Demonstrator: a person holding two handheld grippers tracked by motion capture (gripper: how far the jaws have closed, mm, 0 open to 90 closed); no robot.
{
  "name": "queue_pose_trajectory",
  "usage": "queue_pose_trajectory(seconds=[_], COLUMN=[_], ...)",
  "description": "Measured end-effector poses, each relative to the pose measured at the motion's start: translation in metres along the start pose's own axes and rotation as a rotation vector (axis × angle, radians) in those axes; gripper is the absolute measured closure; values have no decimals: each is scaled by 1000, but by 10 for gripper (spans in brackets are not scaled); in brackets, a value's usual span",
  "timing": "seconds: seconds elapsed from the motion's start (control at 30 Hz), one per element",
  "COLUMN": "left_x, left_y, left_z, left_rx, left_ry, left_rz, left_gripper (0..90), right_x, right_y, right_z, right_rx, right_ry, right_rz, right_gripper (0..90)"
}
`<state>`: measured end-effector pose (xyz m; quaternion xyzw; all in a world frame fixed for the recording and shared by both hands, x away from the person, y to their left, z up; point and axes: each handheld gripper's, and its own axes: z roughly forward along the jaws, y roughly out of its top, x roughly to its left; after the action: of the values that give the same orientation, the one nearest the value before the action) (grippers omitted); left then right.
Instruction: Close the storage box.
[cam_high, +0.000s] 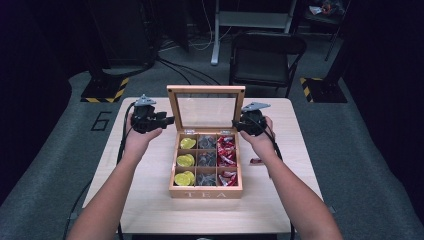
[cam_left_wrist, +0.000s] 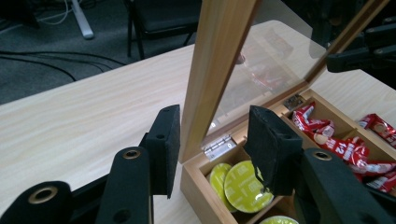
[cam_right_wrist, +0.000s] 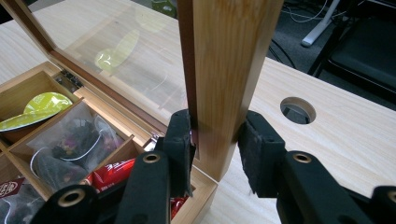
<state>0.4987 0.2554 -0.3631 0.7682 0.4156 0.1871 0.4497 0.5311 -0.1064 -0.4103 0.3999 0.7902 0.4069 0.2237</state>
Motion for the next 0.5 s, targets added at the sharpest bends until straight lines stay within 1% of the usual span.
queue_pose_trajectory(seconds=[0.13, 0.23, 0.3, 0.43, 0.5], left_x=[0, -2, -3, -6, -7], left_y=[6, 11, 13, 17, 18], left_z=[4, 5, 5, 6, 6], left_rx=[9, 0, -20, -24, -31], left_ry=[0, -1, -4, -11, -10], left_rz=[3, 16, 14, 23, 27], left_gripper=[540, 543, 550, 564, 572], right_x=[0, 1, 1, 2, 2], right_y=[-1, -1, -1, -2, -3], right_z=[0, -1, -1, -2, -2], right_rx=[-4, -4, -4, -4, -7], right_ry=[3, 3, 2, 3, 4], right_rz=[-1, -2, 0, 3, -5], right_gripper=[647, 647, 646, 644, 643])
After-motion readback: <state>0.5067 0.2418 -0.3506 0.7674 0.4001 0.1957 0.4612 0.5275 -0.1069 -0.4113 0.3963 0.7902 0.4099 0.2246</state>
